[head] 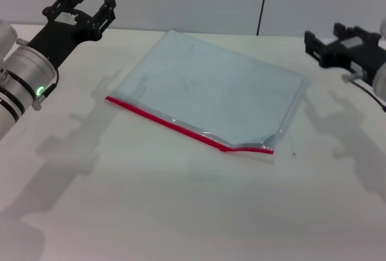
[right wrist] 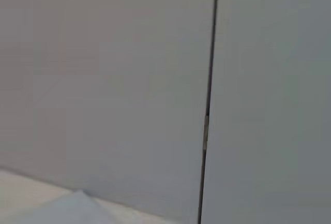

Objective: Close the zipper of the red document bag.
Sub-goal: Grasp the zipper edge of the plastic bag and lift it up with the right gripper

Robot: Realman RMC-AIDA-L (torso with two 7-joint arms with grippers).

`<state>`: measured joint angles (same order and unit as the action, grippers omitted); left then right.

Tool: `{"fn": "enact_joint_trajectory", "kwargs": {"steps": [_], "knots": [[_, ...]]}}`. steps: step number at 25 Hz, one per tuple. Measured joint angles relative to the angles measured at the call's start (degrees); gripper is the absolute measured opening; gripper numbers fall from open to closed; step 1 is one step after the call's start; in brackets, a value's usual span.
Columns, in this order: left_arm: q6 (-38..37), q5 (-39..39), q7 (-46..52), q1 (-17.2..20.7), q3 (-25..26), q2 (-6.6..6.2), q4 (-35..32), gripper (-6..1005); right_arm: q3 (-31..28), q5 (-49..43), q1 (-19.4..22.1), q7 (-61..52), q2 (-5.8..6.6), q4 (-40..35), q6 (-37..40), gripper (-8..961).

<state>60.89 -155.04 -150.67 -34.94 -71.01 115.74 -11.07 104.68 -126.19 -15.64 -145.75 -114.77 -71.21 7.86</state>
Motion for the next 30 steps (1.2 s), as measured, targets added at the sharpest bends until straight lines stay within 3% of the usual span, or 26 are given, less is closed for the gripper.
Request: {"fn": "enact_joint_trajectory", "kwargs": {"steps": [3,8,13,22,30], "knots": [[0.0,0.0,0.3,0.3,0.0,-0.30,0.0,637,-4.0,-0.2,3.6,4.9,-0.27,-6.9,11.2,608],[0.0,0.0,0.3,0.4,0.1,-0.49,0.0,635,-5.9,-0.1,6.0,10.4,-0.78,-12.5,20.2,613],[0.0,0.0,0.2,0.4,0.1,-0.55,0.0,634,-5.2,-0.3,6.0,18.5,-0.88,-13.6,28.0,621],[-0.1,0.0,-0.2,0.5,0.8,-0.68,0.0,632,-4.0,-5.5,4.9,23.9,-0.98,-12.9,36.5,634],[-0.8,0.1,-0.3,0.5,0.8,-0.78,0.0,631,-0.5,-12.6,4.8,23.8,-1.06,-13.4,37.8,646]]}}
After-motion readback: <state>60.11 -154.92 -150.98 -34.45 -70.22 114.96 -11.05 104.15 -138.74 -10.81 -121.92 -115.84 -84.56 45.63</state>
